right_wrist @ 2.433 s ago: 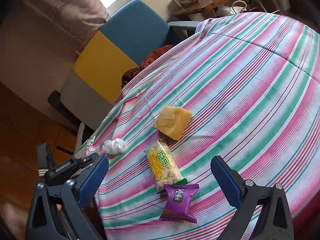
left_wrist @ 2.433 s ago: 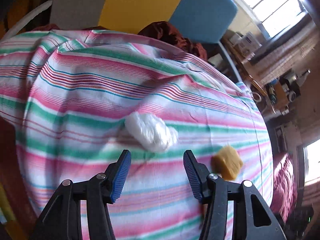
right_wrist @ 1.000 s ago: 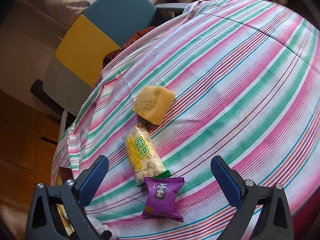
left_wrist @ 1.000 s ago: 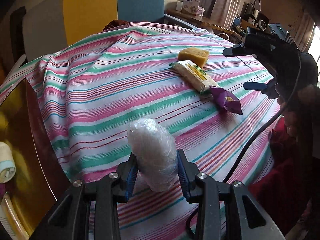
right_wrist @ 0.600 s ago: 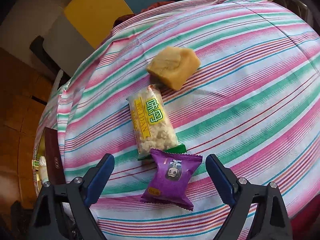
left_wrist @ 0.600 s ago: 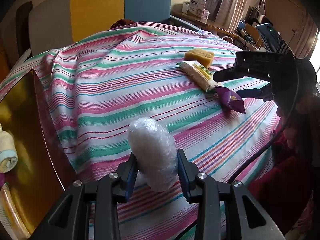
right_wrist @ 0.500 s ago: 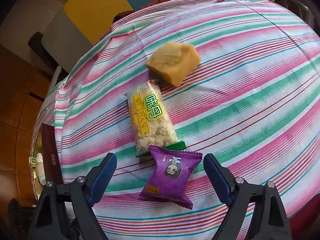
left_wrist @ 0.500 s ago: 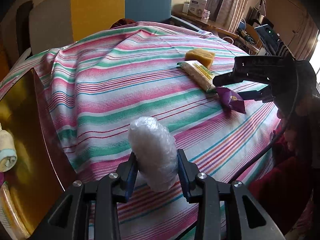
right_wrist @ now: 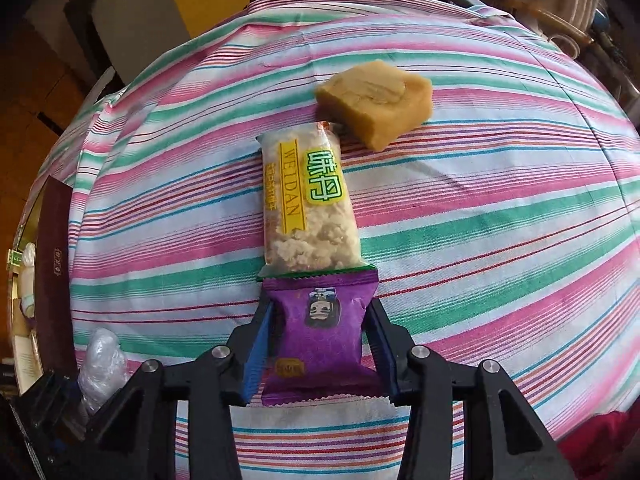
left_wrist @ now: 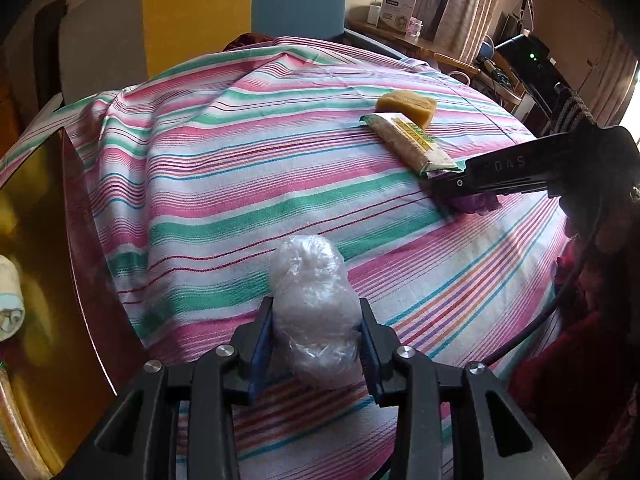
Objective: Organize objects
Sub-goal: 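Grasp the purple candy packet with right gripper while left holds the white bundle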
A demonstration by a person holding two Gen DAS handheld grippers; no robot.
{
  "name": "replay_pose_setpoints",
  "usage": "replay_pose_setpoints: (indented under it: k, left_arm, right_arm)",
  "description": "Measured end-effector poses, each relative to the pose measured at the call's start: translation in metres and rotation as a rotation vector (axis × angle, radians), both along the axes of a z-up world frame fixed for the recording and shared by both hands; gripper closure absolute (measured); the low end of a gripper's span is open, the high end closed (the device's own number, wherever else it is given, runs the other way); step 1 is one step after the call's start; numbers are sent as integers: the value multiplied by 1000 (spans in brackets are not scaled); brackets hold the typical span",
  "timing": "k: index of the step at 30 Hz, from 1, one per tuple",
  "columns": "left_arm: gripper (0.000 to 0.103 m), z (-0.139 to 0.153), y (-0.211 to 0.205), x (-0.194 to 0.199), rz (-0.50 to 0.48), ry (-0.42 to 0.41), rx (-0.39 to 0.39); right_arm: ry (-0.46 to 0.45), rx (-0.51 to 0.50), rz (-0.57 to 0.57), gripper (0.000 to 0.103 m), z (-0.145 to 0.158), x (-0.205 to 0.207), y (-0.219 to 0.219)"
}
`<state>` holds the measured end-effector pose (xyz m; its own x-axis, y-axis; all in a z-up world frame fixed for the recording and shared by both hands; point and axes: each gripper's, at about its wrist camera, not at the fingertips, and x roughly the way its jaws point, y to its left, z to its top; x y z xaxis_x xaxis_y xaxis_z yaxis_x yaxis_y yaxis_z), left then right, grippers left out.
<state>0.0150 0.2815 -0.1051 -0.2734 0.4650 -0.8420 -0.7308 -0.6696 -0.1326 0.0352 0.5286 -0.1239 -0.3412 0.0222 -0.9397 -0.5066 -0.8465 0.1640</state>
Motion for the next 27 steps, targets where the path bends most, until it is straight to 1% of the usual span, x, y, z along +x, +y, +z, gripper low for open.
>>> replay_pose_setpoints:
  k: [2, 10, 20, 27]
  left_arm:
    - [65, -1, -1, -1, -1, -6, 8]
    - [65, -1, -2, 1, -2, 5, 19]
    - [64, -1, -3, -2, 7, -20, 34]
    - [64, 1, -3, -4, 23, -42, 31]
  right_arm:
    - [-6, -1, 8, 54, -1, -1, 0]
    - [-10, 21, 18, 54, -2, -3, 1]
    - [-15, 44, 30, 53, 0, 0, 7]
    - [-24, 65, 58, 49, 1, 0, 10]
